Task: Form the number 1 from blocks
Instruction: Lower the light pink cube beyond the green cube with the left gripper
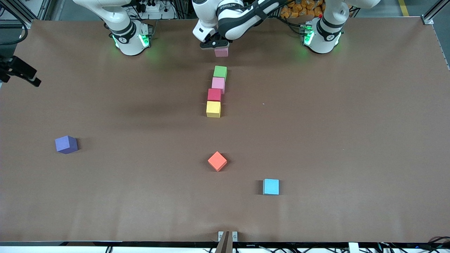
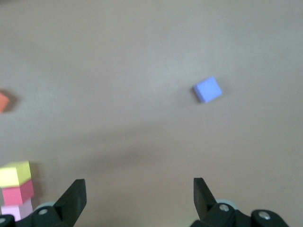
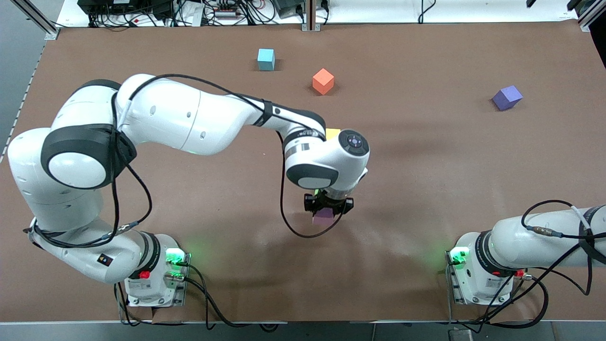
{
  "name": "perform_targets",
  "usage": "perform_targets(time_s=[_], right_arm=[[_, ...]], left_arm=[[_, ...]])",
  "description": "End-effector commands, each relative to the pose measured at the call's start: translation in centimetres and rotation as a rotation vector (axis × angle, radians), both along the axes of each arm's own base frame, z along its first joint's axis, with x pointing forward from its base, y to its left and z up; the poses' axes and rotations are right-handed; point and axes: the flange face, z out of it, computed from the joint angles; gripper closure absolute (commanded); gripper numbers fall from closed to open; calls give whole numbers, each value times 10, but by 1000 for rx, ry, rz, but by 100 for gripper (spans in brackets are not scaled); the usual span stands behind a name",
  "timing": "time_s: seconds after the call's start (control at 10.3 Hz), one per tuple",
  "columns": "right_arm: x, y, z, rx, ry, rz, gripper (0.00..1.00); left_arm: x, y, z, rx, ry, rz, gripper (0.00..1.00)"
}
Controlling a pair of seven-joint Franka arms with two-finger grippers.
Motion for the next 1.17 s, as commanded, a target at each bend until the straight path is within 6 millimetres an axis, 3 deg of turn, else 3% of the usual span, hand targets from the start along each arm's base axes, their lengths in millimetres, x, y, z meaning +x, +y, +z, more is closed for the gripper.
perform_targets(time_s=[0.0, 0.39, 0.68, 1.07], right_arm=[[8, 2, -10, 12, 13, 18, 0], [31, -6, -13, -13, -10, 110, 0], [34, -17, -14, -15, -22, 92, 0], [36, -20, -19, -11, -10, 86, 0]], left_arm=[[-13, 9, -21, -28, -22, -74, 100], [-6, 10, -61, -13, -14, -134, 100], [14, 4, -70, -23, -32, -124, 100], [17, 1, -79, -46, -41, -140, 100]])
